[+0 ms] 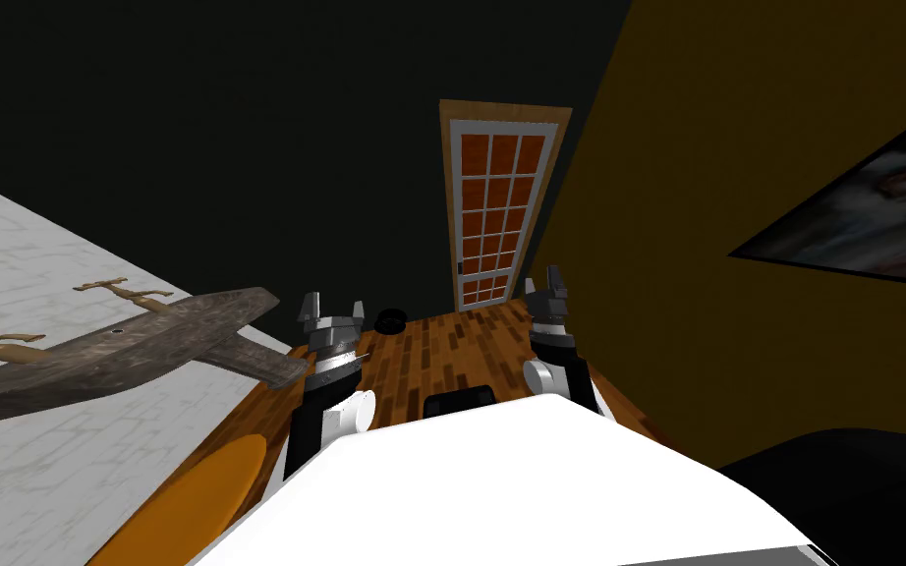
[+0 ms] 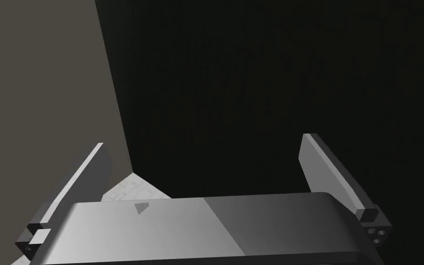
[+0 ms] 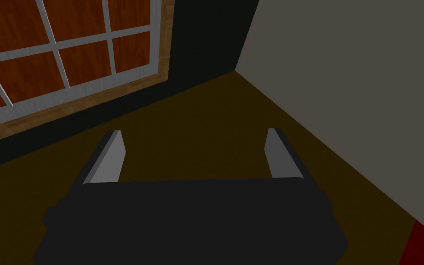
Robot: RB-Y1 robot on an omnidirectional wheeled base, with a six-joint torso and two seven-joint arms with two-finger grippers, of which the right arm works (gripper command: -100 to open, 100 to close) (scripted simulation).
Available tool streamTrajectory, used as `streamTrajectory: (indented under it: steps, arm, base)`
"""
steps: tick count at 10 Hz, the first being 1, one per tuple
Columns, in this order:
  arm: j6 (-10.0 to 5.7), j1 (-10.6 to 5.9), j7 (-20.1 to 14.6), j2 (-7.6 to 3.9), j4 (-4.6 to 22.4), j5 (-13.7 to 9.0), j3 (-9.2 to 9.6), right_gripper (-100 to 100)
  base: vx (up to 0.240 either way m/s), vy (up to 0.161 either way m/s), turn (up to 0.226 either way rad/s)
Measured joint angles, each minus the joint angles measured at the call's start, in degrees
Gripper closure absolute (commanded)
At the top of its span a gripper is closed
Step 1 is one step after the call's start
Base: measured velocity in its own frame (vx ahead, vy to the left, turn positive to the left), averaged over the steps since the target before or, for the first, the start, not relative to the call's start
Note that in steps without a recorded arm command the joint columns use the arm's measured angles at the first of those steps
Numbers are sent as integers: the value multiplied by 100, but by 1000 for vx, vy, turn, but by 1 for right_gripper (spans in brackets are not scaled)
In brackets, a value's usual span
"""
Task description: Pull the door open
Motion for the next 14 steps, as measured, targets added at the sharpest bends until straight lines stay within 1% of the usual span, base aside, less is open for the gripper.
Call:
streamTrajectory:
  steps: [1,3,6,8,9,12,13,14]
  arm:
    - [-9,-54,51,-34,96,31,-24,-100]
    - [-98,-103,181,-93,311,103,-39,-100]
    - [-184,-234,411,-218,662,220,-120,-100]
    - [-259,-290,581,-256,879,322,-118,-100]
    - [-319,-341,660,-298,1045,360,-151,-100]
    - [-418,-450,871,-379,1371,472,-206,-100]
    - [-476,-467,932,-415,1491,504,-228,-100]
    - [-502,-520,1010,-433,1604,549,-245,-100]
  base:
    - [171,14,-27]
    - [169,3,-14]
    - [141,0,-9]
    - [133,38,-15]
    - [110,8,-7]
    - [93,8,-8]
    - [101,17,-12]
    - [95,14,-11]
